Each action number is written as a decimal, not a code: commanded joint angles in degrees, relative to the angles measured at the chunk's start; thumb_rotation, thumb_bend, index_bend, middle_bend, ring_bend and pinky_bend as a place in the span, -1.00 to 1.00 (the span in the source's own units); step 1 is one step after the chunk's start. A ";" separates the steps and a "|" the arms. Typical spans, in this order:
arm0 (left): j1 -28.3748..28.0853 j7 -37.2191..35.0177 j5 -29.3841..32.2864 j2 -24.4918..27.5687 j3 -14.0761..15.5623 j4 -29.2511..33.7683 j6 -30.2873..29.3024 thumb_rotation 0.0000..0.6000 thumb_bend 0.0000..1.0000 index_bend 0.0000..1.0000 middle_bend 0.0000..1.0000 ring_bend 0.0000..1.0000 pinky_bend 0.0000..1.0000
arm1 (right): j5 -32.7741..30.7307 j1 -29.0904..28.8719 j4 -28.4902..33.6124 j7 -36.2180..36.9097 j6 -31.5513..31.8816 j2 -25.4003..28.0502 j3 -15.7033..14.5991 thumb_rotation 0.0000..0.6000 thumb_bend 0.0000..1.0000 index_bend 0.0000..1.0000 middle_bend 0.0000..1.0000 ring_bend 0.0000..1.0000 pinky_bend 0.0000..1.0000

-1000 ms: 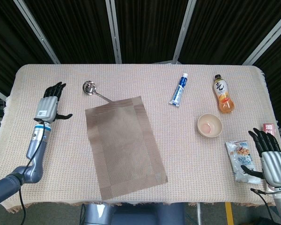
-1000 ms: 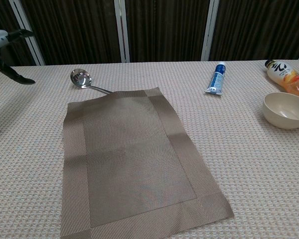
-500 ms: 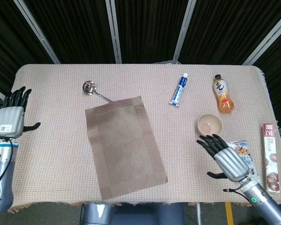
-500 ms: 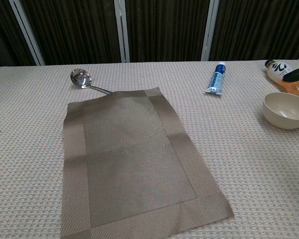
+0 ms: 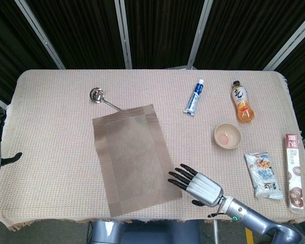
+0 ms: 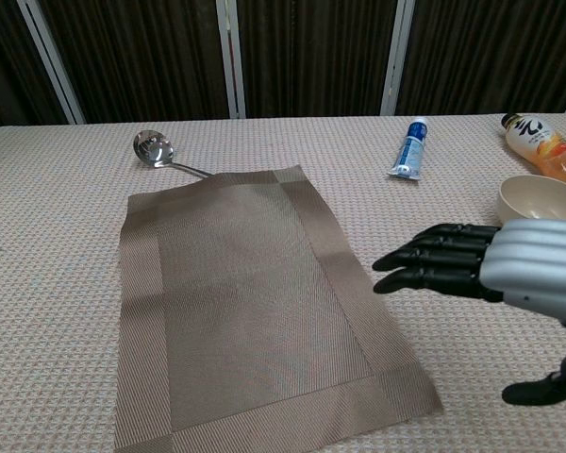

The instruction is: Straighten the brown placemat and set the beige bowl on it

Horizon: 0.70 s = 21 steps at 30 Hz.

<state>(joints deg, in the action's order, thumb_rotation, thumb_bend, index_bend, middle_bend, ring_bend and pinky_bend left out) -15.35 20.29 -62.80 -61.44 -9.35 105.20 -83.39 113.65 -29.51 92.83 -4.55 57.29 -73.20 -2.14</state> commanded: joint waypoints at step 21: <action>-0.14 -0.67 0.40 -1.03 0.06 -2.14 2.66 1.00 -1.00 -1.00 -1.00 -1.00 -1.00 | -4.72 -3.27 -9.99 -4.03 -3.52 -12.16 -1.49 1.00 -0.81 -0.75 -1.00 -1.00 -1.00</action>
<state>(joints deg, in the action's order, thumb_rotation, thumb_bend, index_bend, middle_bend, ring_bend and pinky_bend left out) -15.49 19.62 -62.41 -62.47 -9.29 103.07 -80.74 109.01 -32.74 82.91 -8.51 53.77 -85.29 -3.60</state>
